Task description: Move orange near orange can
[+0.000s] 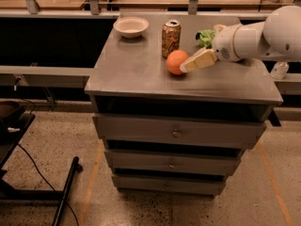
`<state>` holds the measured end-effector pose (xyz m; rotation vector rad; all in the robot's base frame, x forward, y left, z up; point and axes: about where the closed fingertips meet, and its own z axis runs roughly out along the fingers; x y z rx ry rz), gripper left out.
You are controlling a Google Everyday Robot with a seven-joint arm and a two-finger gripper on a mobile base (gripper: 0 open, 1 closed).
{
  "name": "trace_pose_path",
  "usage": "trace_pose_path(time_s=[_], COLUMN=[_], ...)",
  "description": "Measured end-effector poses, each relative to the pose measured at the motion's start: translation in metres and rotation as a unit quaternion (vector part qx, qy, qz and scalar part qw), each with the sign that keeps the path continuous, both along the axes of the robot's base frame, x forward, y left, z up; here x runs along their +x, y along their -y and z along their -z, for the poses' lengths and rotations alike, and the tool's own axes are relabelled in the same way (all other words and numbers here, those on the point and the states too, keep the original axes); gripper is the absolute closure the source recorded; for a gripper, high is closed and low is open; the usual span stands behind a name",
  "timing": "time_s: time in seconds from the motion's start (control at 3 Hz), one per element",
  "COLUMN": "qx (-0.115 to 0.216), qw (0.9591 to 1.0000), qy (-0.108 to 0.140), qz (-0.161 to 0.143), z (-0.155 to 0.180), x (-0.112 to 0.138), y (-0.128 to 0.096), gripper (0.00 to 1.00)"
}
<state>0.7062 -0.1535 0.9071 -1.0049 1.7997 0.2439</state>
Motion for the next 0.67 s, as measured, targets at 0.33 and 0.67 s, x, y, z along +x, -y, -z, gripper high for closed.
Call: trace_pose_path(time_s=[0.33,0.67], qx=[0.018,0.018], qw=[0.9991,0.9991], qy=[0.010,0.010], qz=[0.036,0.036], z=[-0.0240,-0.0239], x=[-0.0059,-0.0058], y=[0.0479,0.0478], gripper=[0.00,0.00])
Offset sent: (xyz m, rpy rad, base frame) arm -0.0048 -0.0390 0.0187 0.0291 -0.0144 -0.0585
